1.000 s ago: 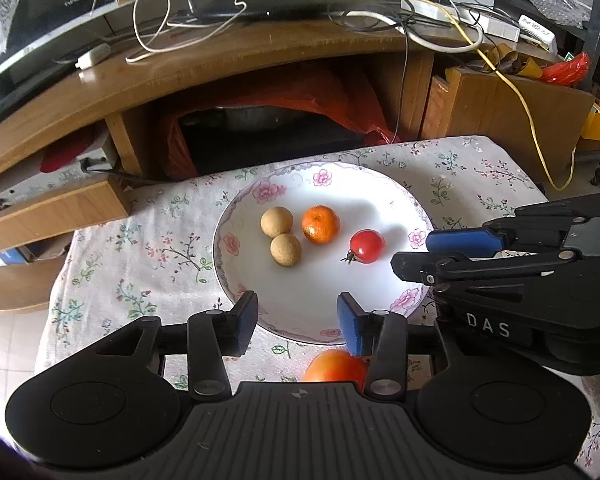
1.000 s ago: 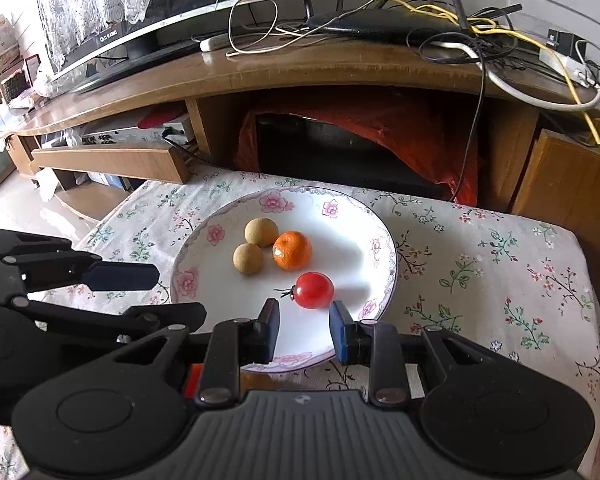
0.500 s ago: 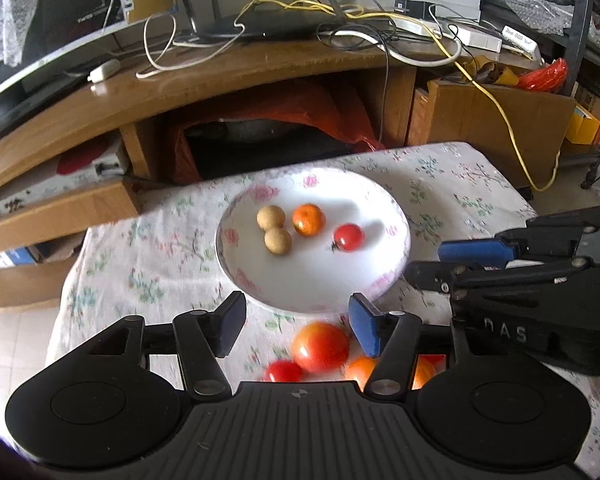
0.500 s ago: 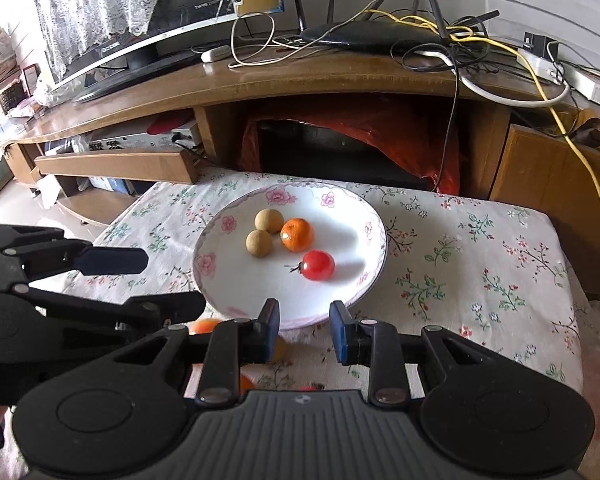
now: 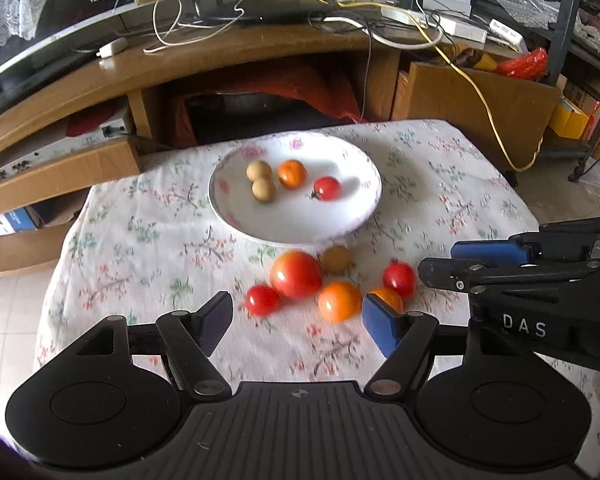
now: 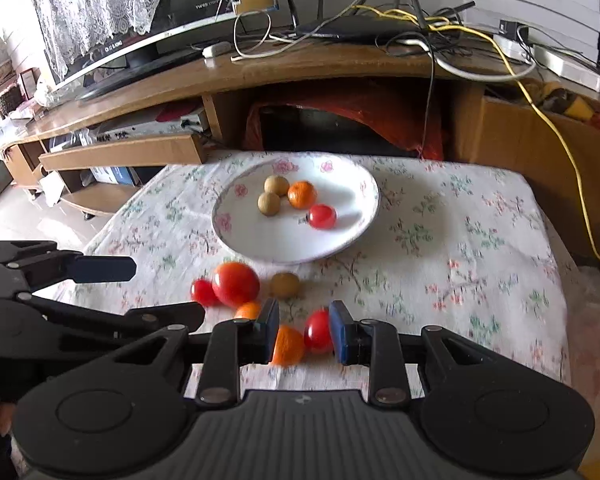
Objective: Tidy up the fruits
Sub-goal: 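Lift both open tools away from the bowl toward the remaining fruits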
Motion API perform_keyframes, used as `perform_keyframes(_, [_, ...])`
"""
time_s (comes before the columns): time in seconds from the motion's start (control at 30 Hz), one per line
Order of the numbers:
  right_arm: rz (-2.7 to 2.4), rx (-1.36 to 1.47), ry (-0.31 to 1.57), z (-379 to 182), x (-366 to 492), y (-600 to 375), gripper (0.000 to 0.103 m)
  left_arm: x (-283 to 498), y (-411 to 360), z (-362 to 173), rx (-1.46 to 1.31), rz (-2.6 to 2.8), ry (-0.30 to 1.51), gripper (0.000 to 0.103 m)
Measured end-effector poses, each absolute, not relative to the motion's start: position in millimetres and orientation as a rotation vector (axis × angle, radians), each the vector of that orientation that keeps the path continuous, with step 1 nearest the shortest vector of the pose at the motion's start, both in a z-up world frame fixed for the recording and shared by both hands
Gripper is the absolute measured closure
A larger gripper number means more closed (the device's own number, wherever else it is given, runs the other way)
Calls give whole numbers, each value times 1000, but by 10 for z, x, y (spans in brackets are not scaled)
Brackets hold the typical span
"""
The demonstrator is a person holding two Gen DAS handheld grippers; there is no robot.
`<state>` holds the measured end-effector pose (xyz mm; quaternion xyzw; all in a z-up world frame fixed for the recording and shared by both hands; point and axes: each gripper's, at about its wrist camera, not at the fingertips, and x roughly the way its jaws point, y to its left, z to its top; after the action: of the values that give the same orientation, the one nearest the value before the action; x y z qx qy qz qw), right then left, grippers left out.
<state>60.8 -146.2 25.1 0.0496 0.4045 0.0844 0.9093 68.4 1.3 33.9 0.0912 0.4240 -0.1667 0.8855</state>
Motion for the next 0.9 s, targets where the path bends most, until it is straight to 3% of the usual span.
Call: perform_keyframes(0.9, [104,145,916,172,-39,-1487,82,146,-71,265,226,-399,897,25])
